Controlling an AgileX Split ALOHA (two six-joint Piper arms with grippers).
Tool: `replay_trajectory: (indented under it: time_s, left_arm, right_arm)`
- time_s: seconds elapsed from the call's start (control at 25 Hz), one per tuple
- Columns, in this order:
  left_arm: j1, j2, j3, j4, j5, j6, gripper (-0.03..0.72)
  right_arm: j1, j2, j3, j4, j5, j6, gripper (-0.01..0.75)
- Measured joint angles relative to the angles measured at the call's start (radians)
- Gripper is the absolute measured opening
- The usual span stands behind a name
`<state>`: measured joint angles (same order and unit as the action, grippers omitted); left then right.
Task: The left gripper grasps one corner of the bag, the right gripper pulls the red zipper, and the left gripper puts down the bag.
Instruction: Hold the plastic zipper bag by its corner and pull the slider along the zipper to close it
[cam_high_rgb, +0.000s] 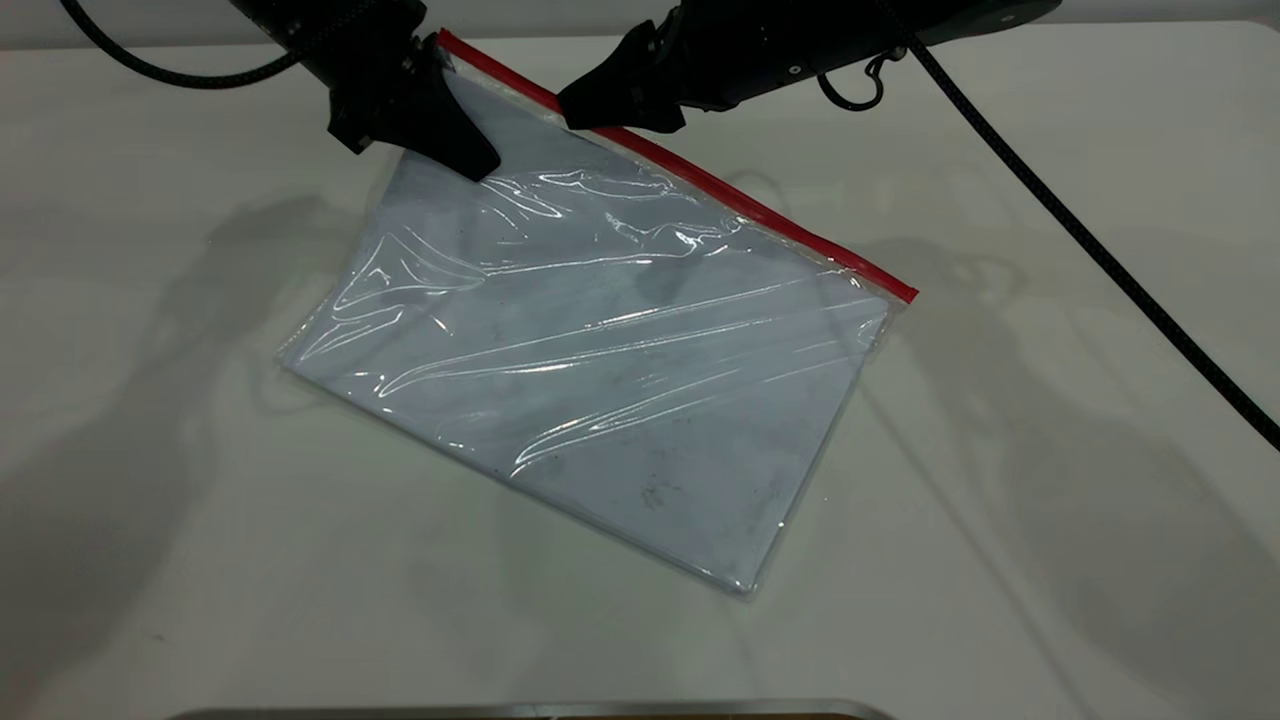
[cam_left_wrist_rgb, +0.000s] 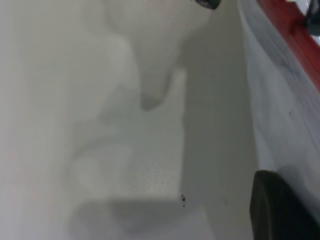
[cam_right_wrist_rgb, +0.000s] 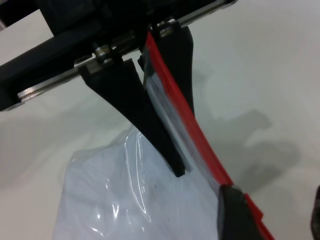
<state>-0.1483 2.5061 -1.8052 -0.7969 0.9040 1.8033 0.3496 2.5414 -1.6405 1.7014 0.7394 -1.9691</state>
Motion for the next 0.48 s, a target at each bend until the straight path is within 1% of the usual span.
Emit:
replay_trajectory:
  time_s: [0.16,0.28,0.4,0.48]
  left_arm:
    - [0.000,0.000,0.000,-0.001,0.000,0.000,0.073]
    - [0.000,0.000,0.000,-0.002,0.000,0.000,0.073]
    - [0.000,0.000,0.000,-0.002,0.000,0.000,0.073]
    - [0.000,0.000,0.000,-0.002,0.000,0.000,0.073]
  right_arm:
    - [0.000,0.000,0.000,0.000,0.001,-0.002,0.258]
    - [0.000,0.000,0.000,-0.009,0.001,-0.003,0.206]
    - [0.000,0.000,0.000,-0.012,0.002,-0.003,0.197]
    - [0.000,0.000,0.000,-0.011,0.005,0.003,0.223]
